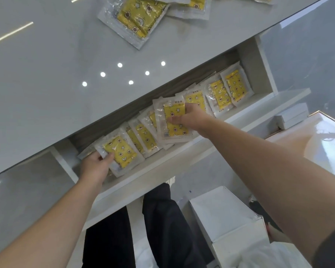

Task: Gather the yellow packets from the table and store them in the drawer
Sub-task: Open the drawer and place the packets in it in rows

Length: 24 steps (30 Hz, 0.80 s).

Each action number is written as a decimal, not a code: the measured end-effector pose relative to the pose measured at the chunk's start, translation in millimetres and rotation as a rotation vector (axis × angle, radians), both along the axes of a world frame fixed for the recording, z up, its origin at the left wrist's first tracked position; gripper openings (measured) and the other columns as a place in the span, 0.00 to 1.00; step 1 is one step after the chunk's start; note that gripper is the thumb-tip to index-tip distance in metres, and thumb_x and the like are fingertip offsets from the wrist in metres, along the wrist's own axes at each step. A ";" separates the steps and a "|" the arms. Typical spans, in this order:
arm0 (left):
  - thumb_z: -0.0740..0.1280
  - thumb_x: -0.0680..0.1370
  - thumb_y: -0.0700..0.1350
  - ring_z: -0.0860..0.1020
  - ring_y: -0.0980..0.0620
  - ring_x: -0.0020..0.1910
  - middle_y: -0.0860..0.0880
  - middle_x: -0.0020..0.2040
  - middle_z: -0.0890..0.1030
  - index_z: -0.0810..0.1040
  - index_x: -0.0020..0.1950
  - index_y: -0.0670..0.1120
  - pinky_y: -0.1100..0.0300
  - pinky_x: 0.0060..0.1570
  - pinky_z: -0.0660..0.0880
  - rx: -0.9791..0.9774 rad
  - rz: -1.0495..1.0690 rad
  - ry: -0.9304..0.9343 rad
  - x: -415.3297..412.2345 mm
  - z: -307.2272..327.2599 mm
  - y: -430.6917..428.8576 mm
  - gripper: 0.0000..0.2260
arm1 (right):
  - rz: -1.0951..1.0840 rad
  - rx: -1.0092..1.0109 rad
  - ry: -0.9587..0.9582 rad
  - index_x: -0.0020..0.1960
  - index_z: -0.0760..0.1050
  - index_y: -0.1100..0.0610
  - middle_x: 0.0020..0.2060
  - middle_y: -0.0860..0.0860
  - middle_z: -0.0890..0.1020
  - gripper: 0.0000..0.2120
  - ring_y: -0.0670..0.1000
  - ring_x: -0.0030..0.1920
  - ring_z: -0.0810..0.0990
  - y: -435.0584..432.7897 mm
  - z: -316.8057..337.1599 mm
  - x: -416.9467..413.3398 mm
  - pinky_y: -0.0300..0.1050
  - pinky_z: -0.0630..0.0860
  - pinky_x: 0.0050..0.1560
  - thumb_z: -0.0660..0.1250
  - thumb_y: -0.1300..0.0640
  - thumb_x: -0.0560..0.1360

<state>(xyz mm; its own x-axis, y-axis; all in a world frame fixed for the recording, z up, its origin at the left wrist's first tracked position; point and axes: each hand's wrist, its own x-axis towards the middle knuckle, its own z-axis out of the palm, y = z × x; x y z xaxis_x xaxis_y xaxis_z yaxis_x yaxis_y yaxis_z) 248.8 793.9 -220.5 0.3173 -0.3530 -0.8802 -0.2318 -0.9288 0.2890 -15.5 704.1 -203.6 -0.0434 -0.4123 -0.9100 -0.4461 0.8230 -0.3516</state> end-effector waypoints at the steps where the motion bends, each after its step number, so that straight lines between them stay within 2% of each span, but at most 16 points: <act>1: 0.68 0.78 0.45 0.79 0.46 0.47 0.45 0.50 0.82 0.78 0.50 0.47 0.55 0.50 0.74 0.012 -0.061 -0.060 5.2 -4.2 0.9 0.03 | -0.001 0.017 -0.004 0.70 0.69 0.58 0.62 0.55 0.79 0.33 0.57 0.60 0.79 2.0 -1.9 6.3 0.58 0.75 0.62 0.76 0.50 0.69; 4: 0.66 0.79 0.46 0.79 0.40 0.49 0.39 0.47 0.80 0.77 0.47 0.38 0.55 0.44 0.72 0.122 -0.367 -0.295 15.5 -15.1 -2.1 0.11 | 0.002 0.055 -0.028 0.72 0.67 0.57 0.64 0.55 0.77 0.37 0.58 0.61 0.78 9.8 -9.0 26.3 0.59 0.74 0.63 0.76 0.48 0.68; 7: 0.64 0.79 0.44 0.82 0.39 0.46 0.38 0.46 0.83 0.75 0.41 0.38 0.57 0.35 0.70 0.270 -0.608 -0.389 22.4 -20.8 -7.5 0.10 | -0.015 0.081 -0.076 0.70 0.69 0.59 0.61 0.55 0.79 0.33 0.56 0.60 0.79 16.7 -11.4 49.0 0.57 0.74 0.63 0.76 0.51 0.70; 9: 0.65 0.75 0.38 0.83 0.41 0.47 0.38 0.47 0.83 0.79 0.46 0.36 0.59 0.34 0.73 0.413 -0.785 -0.348 20.9 -20.8 -12.3 0.06 | -0.010 0.086 -0.087 0.70 0.69 0.60 0.62 0.55 0.78 0.30 0.56 0.61 0.78 21.3 -11.7 60.5 0.54 0.74 0.63 0.74 0.54 0.72; 11: 0.68 0.73 0.38 0.83 0.43 0.46 0.40 0.48 0.83 0.80 0.53 0.36 0.58 0.38 0.80 0.536 -0.893 -0.324 20.0 -20.1 -17.1 0.11 | -0.007 0.094 -0.066 0.74 0.63 0.61 0.67 0.56 0.73 0.33 0.57 0.66 0.73 25.1 -9.3 68.9 0.50 0.71 0.65 0.72 0.55 0.74; 13: 0.68 0.75 0.40 0.83 0.45 0.47 0.42 0.50 0.83 0.79 0.57 0.38 0.56 0.43 0.81 0.584 -0.967 -0.304 18.1 -16.0 -21.8 0.13 | -0.007 0.089 -0.063 0.75 0.60 0.62 0.69 0.56 0.72 0.34 0.57 0.67 0.72 28.9 -7.8 73.5 0.49 0.70 0.64 0.71 0.56 0.75; 14: 0.67 0.75 0.41 0.82 0.46 0.49 0.43 0.52 0.83 0.78 0.59 0.39 0.57 0.45 0.80 0.572 -1.040 -0.352 15.3 -11.6 -25.7 0.14 | -0.006 0.094 -0.072 0.74 0.62 0.62 0.67 0.55 0.73 0.32 0.55 0.65 0.73 30.7 -7.2 74.4 0.47 0.70 0.62 0.71 0.56 0.75; 16: 0.65 0.77 0.45 0.79 0.45 0.55 0.44 0.57 0.80 0.74 0.63 0.42 0.57 0.47 0.75 0.375 -1.157 -0.525 9.7 -4.9 -29.6 0.15 | 0.018 0.111 -0.084 0.68 0.69 0.61 0.58 0.51 0.77 0.24 0.52 0.56 0.74 33.4 -7.3 77.0 0.42 0.70 0.54 0.70 0.56 0.76; 18: 0.65 0.78 0.51 0.78 0.44 0.55 0.46 0.58 0.78 0.69 0.64 0.47 0.57 0.41 0.70 0.105 -1.212 -0.566 4.3 -0.4 -29.6 0.17 | 0.132 0.086 -0.012 0.55 0.73 0.59 0.43 0.48 0.76 0.12 0.51 0.47 0.74 35.2 -10.2 79.6 0.40 0.72 0.44 0.70 0.54 0.76; 19: 0.67 0.77 0.53 0.78 0.44 0.55 0.46 0.58 0.76 0.68 0.64 0.48 0.57 0.39 0.68 0.040 -1.269 -0.547 4.6 -0.8 -27.4 0.19 | 0.205 0.066 0.035 0.48 0.72 0.59 0.37 0.49 0.74 0.11 0.51 0.43 0.75 35.9 -11.6 80.4 0.39 0.72 0.38 0.69 0.52 0.76; 22: 0.70 0.75 0.54 0.78 0.45 0.53 0.47 0.57 0.76 0.66 0.65 0.49 0.57 0.39 0.68 0.028 -1.373 -0.556 12.5 -6.2 -20.2 0.23 | 0.365 -0.005 0.131 0.40 0.69 0.57 0.34 0.50 0.71 0.13 0.48 0.35 0.71 34.0 -12.9 76.7 0.38 0.67 0.30 0.68 0.50 0.76; 24: 0.69 0.75 0.53 0.79 0.45 0.51 0.47 0.55 0.77 0.68 0.64 0.48 0.57 0.41 0.68 0.042 -1.377 -0.581 17.4 -7.1 -19.5 0.21 | 0.403 -0.022 0.118 0.46 0.71 0.59 0.37 0.51 0.73 0.09 0.50 0.37 0.73 27.6 -6.5 67.2 0.39 0.66 0.30 0.67 0.53 0.77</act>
<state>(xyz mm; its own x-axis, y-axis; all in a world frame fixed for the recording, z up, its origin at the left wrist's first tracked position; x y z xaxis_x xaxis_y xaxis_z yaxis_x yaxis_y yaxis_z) 266.2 774.4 -227.6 0.0661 -0.6369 -0.7681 -0.9802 0.1026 -0.1694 51.7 731.6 -210.1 0.0217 -0.4367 -0.8994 -0.7694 0.5671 -0.2939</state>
